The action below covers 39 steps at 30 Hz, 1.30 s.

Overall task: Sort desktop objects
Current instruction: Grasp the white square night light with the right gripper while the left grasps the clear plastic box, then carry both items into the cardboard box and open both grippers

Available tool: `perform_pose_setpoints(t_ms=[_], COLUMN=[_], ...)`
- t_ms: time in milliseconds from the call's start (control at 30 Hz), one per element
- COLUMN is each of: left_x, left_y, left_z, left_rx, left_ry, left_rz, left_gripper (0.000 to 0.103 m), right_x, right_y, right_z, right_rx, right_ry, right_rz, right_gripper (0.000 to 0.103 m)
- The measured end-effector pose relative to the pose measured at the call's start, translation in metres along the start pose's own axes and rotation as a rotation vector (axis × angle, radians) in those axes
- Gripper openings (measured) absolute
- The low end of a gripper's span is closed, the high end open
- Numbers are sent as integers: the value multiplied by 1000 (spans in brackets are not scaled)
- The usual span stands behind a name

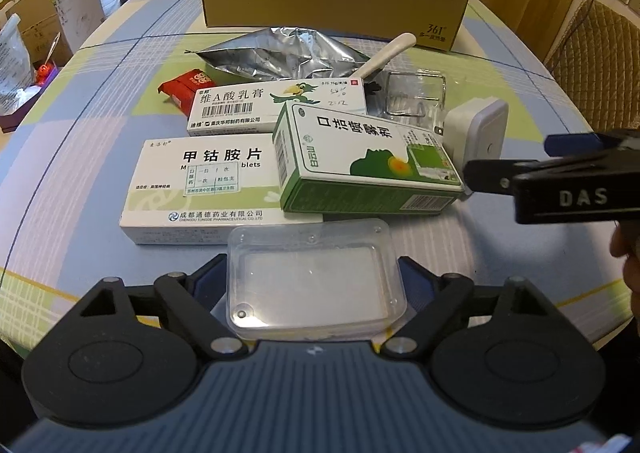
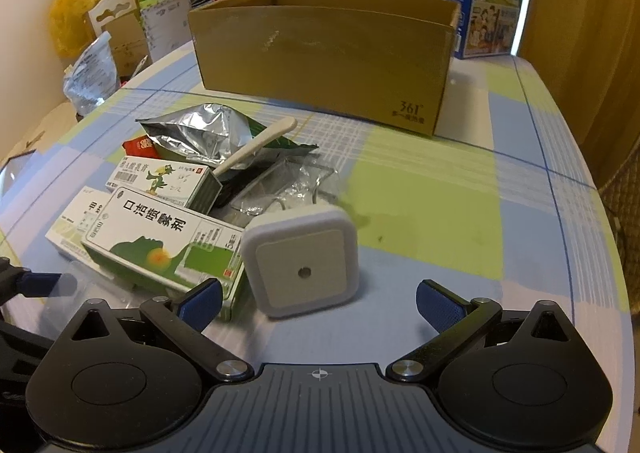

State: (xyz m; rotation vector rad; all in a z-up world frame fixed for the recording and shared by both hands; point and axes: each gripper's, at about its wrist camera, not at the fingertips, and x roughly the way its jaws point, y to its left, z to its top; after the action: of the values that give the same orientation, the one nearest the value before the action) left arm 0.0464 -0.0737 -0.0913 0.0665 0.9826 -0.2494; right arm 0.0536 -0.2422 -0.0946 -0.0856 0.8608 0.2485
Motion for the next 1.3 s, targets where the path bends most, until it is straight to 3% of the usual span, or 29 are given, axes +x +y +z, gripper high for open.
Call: perform_pose_setpoints(t_ms=[133, 200, 433, 500, 800, 1300], left_x=[1, 1, 1, 1, -10, -58], left_y=[0, 1, 2, 2, 4, 9], left_z=[1, 1, 2, 2, 1, 14], left_rx=[7, 2, 0, -2, -8, -8], left_ry=[1, 2, 3, 3, -13, -102], left_rz=[-12, -17, -23, -24, -17, -18], left_gripper=[86, 86, 86, 85, 85, 85], right_x=[7, 11, 19, 20, -1, -62], right_y=[4, 5, 0, 1, 4, -5], right_z=[2, 4, 12, 13, 1, -4], right_rx=[-55, -74, -105, -118, -81, 51], right_ry=[-22, -31, -47, -41, -34, -58], right_rz=[-1, 7, 24, 25, 0, -55], right_gripper=[99, 91, 80, 62, 62, 62])
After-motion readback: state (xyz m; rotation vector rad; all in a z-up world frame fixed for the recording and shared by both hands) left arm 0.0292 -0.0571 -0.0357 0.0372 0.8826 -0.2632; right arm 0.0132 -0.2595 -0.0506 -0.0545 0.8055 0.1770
